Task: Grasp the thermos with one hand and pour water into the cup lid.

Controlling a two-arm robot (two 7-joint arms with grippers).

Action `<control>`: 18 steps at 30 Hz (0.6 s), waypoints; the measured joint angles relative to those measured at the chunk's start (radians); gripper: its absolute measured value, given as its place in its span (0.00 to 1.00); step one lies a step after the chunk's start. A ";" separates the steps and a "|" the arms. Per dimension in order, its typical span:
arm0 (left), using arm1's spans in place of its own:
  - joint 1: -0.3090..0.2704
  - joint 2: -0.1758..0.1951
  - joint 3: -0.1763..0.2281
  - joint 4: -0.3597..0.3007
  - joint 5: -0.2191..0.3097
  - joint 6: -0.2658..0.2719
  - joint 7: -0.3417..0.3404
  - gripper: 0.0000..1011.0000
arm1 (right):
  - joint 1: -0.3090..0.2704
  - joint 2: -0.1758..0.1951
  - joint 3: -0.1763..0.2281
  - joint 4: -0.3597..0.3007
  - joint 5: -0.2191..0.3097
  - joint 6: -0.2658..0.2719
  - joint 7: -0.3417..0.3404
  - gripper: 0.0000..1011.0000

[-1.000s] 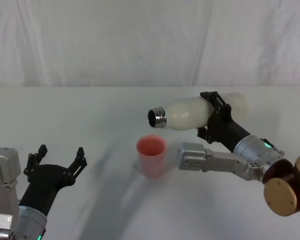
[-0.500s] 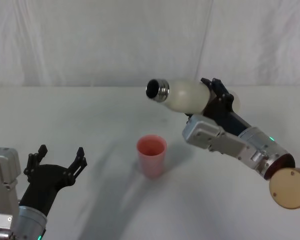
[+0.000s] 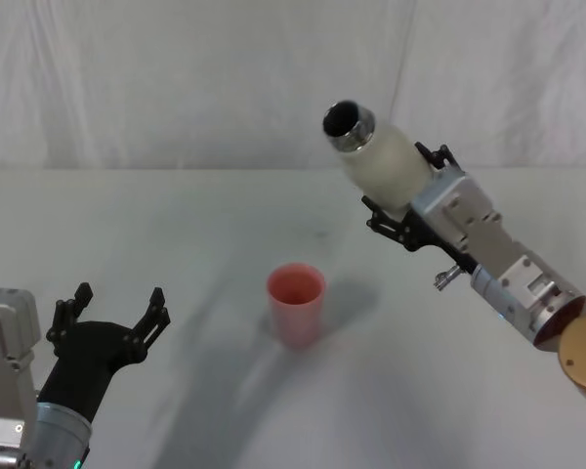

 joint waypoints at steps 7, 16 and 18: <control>0.000 0.000 0.000 0.000 0.000 0.000 0.000 0.99 | -0.011 -0.003 0.022 -0.010 0.058 0.006 0.010 0.95; 0.000 0.000 0.000 0.000 0.000 0.000 0.000 0.99 | -0.017 -0.008 0.042 -0.016 0.130 0.004 0.023 0.95; 0.000 0.000 0.000 0.000 0.000 0.000 0.000 0.99 | -0.020 -0.011 0.048 -0.016 0.147 0.003 0.025 0.95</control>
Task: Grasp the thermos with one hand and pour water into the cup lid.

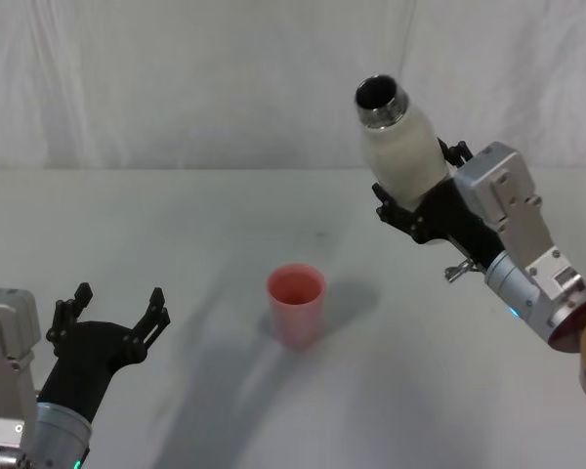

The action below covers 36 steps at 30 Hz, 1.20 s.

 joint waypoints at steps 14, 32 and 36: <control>0.000 0.000 0.000 0.000 0.000 0.000 0.000 0.99 | -0.035 -0.028 0.065 0.034 0.185 -0.035 0.013 0.95; 0.000 0.000 0.000 0.000 0.000 0.000 0.000 0.99 | -0.050 -0.013 0.086 0.062 0.260 -0.004 0.009 0.95; 0.000 0.000 0.000 0.000 0.000 0.000 0.000 0.99 | -0.054 -0.013 0.093 0.076 0.276 -0.005 0.007 0.95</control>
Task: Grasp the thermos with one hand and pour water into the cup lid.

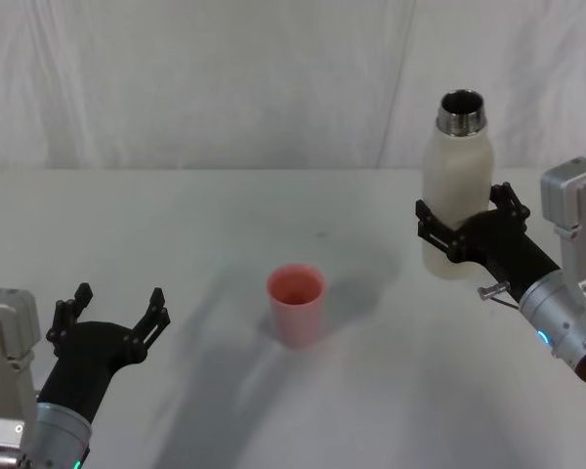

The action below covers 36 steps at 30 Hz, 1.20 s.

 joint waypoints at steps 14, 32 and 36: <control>0.000 0.000 0.000 0.000 0.000 0.000 0.000 0.99 | 0.002 -0.009 0.008 0.069 0.023 -0.030 -0.017 0.95; 0.000 0.000 0.000 0.000 0.000 0.000 0.000 0.99 | 0.022 -0.033 0.022 0.164 0.057 -0.074 -0.015 0.95; 0.000 0.000 0.000 0.000 0.000 0.000 0.000 0.99 | 0.022 -0.034 0.023 0.173 0.060 -0.076 -0.013 0.95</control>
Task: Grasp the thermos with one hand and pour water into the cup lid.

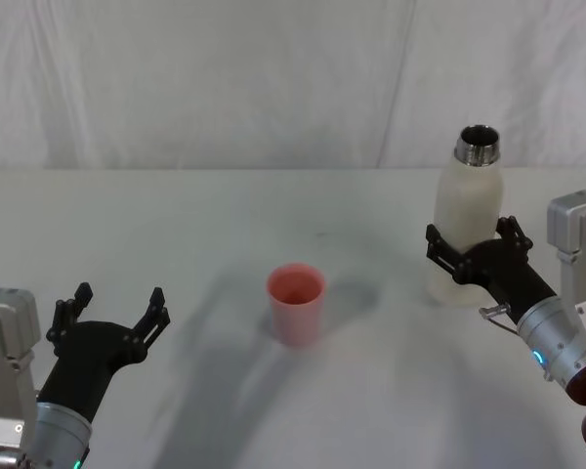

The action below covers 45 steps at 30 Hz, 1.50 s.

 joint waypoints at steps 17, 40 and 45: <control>0.000 0.000 0.000 0.000 0.000 0.000 0.000 0.99 | 0.001 -0.010 -0.001 0.042 0.018 -0.021 0.009 0.95; 0.000 0.000 0.000 0.000 0.000 0.000 0.000 0.99 | 0.003 -0.017 0.003 0.059 0.025 -0.027 0.007 0.95; 0.000 0.000 0.000 0.000 0.000 0.000 0.000 0.99 | 0.003 -0.016 0.003 0.059 0.025 -0.027 0.006 0.95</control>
